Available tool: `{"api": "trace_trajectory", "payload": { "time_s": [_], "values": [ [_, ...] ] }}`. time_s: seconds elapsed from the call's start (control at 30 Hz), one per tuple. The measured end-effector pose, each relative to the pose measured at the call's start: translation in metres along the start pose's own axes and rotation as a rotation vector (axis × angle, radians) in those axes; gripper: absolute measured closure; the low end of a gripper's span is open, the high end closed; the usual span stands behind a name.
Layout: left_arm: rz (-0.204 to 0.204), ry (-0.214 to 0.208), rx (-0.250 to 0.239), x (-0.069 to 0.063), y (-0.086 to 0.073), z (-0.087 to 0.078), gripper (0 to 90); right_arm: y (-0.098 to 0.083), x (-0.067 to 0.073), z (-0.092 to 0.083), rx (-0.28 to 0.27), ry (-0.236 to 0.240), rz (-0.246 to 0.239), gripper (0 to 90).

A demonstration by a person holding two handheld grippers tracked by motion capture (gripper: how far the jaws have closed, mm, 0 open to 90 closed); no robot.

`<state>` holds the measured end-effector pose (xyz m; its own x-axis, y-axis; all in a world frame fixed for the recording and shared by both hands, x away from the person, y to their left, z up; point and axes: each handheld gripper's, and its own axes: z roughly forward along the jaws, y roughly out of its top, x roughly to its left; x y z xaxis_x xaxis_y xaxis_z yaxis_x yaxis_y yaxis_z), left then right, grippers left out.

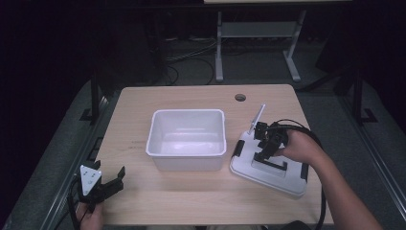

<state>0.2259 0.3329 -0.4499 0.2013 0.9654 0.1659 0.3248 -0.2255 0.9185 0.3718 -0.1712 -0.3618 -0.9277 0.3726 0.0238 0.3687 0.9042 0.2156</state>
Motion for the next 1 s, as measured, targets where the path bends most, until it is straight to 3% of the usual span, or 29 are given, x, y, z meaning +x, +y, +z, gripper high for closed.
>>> {"api": "trace_trajectory", "payload": {
  "time_s": [0.37, 1.0],
  "values": [
    [0.000, 0.001, 0.001, 0.000, 0.000, 0.000, 15.0, -0.017, -0.002, 0.013, -0.003, 0.012, 0.032, 46.5],
    [-0.001, 0.000, 0.001, -0.001, 0.000, 0.000, 15.0, -0.036, -0.001, 0.033, 0.007, 0.012, 0.042, 52.9]
  ]
}}
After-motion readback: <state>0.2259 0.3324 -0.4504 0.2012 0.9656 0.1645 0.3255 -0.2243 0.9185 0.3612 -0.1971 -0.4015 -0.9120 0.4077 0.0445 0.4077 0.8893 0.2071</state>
